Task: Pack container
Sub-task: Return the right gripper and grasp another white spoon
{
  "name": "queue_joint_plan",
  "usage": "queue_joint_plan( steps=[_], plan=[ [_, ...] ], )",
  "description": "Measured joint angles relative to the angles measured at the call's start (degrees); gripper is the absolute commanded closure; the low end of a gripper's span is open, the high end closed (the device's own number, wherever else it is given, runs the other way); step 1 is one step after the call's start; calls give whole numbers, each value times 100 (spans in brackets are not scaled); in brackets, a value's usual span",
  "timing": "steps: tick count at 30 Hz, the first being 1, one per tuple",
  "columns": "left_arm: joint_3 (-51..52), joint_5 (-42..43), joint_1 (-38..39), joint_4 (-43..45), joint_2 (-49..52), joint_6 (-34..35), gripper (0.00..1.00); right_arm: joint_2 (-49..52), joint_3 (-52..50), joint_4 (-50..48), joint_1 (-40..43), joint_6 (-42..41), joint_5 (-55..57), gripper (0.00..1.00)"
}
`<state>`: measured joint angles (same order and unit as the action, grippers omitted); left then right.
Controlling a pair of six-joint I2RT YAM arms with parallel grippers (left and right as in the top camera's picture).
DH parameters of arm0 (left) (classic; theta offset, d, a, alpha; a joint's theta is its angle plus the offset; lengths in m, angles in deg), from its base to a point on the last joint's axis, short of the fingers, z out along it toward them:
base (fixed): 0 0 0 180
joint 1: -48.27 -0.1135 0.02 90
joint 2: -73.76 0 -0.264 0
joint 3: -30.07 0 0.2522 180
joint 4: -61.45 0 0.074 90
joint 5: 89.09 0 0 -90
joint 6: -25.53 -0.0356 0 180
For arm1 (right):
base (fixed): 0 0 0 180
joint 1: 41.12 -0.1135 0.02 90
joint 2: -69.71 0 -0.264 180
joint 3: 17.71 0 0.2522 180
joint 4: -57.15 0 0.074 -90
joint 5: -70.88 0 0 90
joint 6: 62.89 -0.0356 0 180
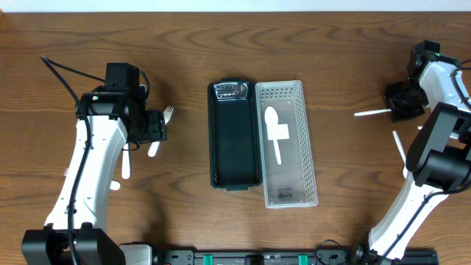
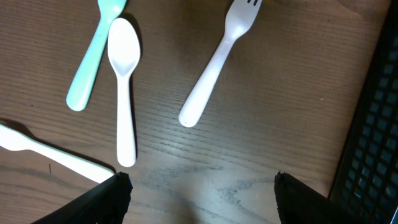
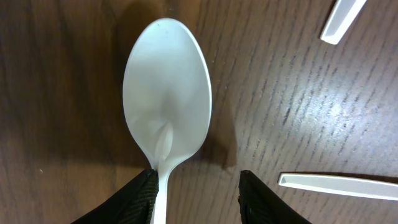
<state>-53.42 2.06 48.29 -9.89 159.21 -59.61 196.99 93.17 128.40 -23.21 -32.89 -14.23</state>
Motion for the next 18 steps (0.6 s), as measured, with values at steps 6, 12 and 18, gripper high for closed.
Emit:
queue_joint_plan(
  steps=[6, 12, 18],
  plan=[
    [0, 0, 0, 17, 0, 0, 24, 0, 0, -79, 0, 0, -4, 52],
    [0, 0, 0, 17, 0, 0, 23, 11, 0, -188, 0, 0, -44, 48],
    [0, 0, 0, 17, 0, 0, 23, 13, 0, -306, -15, 9, -50, 50]
  ],
)
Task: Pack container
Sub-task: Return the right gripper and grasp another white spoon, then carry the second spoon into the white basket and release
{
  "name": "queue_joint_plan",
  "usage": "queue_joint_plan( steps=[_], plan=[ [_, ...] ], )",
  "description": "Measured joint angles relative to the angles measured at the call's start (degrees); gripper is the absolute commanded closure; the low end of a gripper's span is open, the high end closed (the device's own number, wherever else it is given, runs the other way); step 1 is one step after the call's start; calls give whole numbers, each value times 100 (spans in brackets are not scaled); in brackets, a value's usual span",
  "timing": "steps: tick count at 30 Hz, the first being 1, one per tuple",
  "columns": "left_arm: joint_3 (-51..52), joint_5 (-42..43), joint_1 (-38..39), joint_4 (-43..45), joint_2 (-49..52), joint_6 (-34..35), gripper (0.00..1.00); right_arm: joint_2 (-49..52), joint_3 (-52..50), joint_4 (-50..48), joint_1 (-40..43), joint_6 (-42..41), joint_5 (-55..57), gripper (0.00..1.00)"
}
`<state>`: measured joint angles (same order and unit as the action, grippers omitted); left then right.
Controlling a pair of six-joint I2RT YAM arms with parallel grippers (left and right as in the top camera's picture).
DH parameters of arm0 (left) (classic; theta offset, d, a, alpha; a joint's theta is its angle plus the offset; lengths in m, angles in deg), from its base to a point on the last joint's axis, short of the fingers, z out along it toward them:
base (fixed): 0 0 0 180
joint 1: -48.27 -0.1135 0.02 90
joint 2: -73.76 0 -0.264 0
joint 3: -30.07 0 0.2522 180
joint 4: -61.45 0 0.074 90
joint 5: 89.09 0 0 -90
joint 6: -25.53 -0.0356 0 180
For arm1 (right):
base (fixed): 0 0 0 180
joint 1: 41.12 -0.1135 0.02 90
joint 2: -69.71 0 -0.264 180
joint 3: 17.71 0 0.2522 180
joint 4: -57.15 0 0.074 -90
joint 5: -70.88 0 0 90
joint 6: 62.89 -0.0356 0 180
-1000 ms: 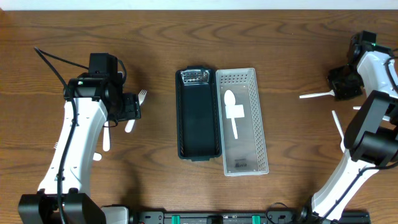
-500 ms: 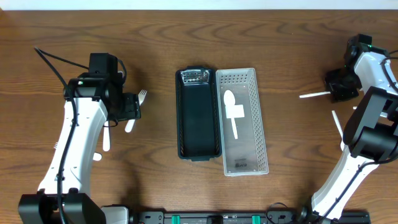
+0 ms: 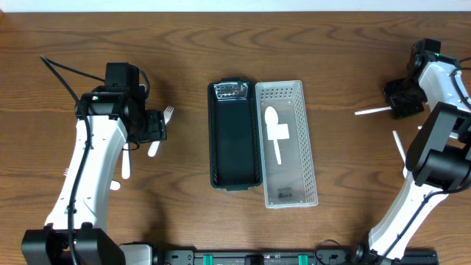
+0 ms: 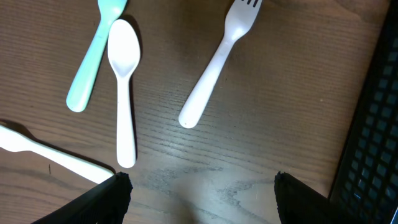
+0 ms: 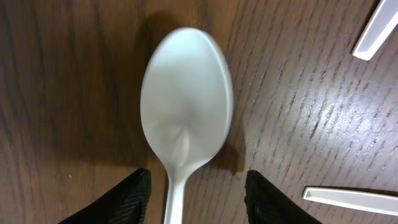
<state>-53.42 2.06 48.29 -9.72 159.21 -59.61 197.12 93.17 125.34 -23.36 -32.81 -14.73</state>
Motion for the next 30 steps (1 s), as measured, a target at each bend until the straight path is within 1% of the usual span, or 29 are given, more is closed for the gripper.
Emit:
queue_joint_plan(
  steps=[4, 19, 21, 22, 25, 27, 28, 29, 30],
  plan=[
    [0, 0, 0, 0, 0, 0, 23, 4, 0, -4, -24, 0, -9, 52],
    [0, 2, 0, 0, 0, 0, 24, 160, 48, 70, -35, -2, -13, 51],
    [0, 2, 0, 0, 0, 0, 24, 164, 50, 87, -35, 0, -15, 53],
    [0, 0, 0, 2, 0, 0, 24, 166, 55, 96, -35, -4, -17, 56],
    [0, 0, 0, 0, 0, 0, 24, 170, 61, 114, -35, 4, -35, 60],
    [0, 0, 0, 0, 0, 0, 23, 175, 66, 146, -35, 2, -46, 65],
    [0, 0, 0, 2, 0, 0, 23, 175, 68, 168, -35, 4, -57, 71],
    [0, 0, 0, 0, 0, 0, 24, 175, 70, 192, -35, 2, -61, 79],
    [0, 0, 0, 0, 0, 0, 24, 175, 70, 214, -35, 17, -66, 83]
  ],
)
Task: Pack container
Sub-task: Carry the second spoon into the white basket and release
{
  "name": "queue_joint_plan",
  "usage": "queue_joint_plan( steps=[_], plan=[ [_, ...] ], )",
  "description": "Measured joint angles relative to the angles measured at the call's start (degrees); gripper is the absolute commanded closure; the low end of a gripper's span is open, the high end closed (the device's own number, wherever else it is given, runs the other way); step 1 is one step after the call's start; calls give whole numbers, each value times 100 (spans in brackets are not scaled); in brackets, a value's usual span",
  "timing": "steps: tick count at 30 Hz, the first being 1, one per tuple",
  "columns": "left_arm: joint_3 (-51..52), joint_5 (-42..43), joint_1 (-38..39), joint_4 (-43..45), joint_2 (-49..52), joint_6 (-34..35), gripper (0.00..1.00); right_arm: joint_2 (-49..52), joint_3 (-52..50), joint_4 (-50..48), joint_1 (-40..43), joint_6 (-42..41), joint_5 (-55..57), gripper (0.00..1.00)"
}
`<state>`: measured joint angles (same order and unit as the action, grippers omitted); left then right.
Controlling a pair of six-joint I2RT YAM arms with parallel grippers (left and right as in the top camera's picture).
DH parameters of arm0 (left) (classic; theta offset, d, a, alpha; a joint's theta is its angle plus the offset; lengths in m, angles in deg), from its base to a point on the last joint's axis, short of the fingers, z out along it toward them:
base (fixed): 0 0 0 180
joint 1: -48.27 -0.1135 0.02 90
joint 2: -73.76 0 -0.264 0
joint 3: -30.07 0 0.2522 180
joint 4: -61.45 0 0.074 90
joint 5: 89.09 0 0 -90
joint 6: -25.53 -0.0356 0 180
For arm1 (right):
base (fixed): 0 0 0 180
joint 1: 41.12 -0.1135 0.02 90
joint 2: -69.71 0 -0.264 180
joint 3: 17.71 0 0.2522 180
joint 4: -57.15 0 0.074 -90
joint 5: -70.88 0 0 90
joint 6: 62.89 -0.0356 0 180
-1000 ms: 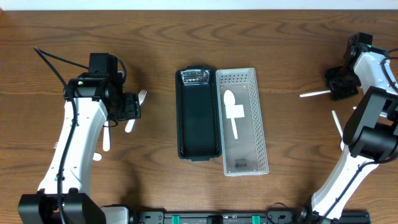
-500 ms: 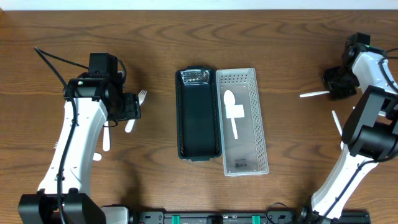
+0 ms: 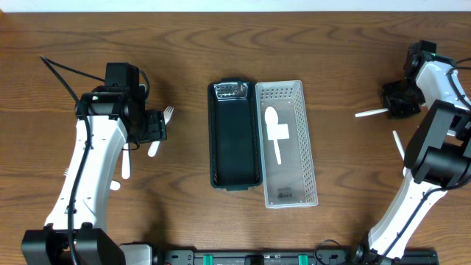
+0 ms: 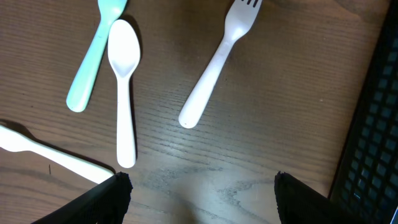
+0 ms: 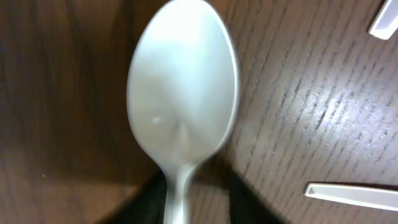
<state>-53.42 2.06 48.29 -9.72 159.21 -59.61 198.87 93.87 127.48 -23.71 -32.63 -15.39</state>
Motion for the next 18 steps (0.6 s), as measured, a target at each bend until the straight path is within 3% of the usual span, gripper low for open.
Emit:
queue_joint_plan(
  steps=[5, 18],
  plan=[
    [0, 0, 0, 2, 0, 0, 24, 2, 2, 79, 0, 190, -55, 98],
    [0, 0, 0, 0, 0, 0, 24, -2, 9, 236, -13, 1154, -13, 99]
  ],
)
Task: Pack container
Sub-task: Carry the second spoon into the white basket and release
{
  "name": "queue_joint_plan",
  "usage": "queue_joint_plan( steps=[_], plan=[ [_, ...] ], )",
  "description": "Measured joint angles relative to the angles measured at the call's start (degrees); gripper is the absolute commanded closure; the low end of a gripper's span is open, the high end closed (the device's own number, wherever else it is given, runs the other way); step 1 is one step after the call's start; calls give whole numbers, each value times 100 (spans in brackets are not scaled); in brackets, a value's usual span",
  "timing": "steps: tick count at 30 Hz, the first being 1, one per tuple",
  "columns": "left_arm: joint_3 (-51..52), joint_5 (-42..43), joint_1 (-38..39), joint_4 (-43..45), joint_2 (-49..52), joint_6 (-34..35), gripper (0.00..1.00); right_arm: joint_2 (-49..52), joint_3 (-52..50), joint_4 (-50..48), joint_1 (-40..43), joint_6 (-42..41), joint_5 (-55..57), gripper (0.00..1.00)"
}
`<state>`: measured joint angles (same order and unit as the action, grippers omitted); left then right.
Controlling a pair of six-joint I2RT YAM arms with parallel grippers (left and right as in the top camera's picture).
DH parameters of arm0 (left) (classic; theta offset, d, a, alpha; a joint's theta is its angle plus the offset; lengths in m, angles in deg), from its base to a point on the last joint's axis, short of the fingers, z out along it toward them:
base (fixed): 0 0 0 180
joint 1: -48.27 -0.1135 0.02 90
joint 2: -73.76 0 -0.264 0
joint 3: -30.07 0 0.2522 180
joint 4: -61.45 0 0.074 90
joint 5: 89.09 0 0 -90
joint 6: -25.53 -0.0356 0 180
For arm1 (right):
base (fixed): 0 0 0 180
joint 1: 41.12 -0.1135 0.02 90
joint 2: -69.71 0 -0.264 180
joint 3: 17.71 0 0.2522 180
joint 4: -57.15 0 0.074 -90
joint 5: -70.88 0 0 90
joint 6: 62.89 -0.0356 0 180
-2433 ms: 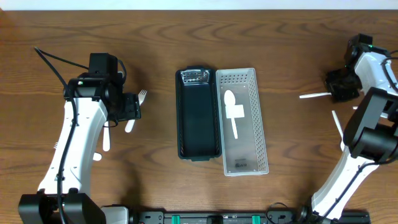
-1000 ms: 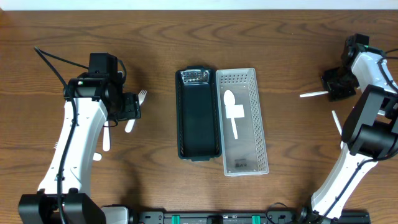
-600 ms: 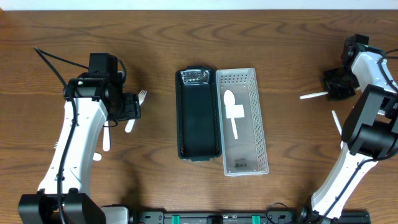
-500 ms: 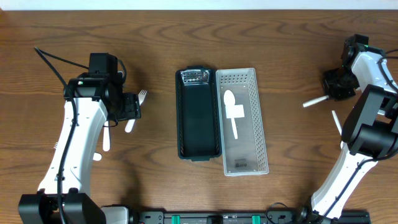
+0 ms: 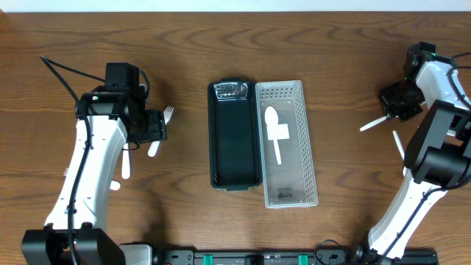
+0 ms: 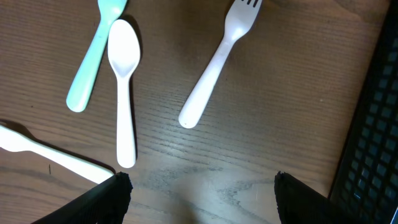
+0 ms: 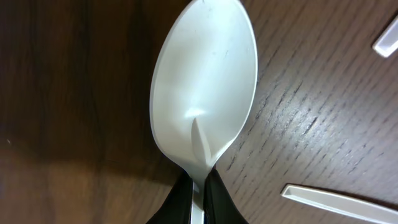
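Note:
A clear perforated container lies mid-table with a white spoon inside it. A black tray sits against its left side. At the far right my right gripper is shut on the neck of another white spoon, whose handle sticks out to the left, slanting toward the near side. My left gripper stands open over bare wood, just short of a white fork, a white spoon and a teal spoon.
A white utensil handle lies by the left fingertip. Near the right gripper lie a white handle and another white piece. The black tray's edge shows at the right of the left wrist view.
My right gripper's fingers, which flanked the spoon's neck with a small gap, are now shut on it. The spoon's handle has swung to slant toward the near side. The left arm is unchanged.
My right gripper stood open with its fingers either side of the spoon's neck at the first two moments. Then the fingers were close in on the neck, and now they pinch it. The left gripper stayed open over the utensils at the left throughout.

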<state>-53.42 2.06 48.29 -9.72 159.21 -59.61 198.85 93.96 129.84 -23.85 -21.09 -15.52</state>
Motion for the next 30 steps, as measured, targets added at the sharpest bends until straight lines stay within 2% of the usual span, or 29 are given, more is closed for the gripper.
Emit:
queue_joint_plan(
  steps=[5, 8, 17, 24, 30],
  plan=[
    [0, 0, 0, 0, 0, 0, 24, -197, -24, -52, -201, 610, 155, 99],
    [0, 0, 0, 0, 0, 0, 23, -678, -42, -118, -520, 1084, 219, 99],
    [0, 0, 0, 0, 0, 0, 23, -2570, -13, 0, -2448, 2168, 236, 99],
    [0, 0, 0, 0, 0, 0, 24, -2546, -35, 367, -3794, 2304, 168, 99],
    [0, 0, 0, 2, 0, 0, 24, -2487, -778, -57, -4400, 2166, 111, 99]
  ],
)
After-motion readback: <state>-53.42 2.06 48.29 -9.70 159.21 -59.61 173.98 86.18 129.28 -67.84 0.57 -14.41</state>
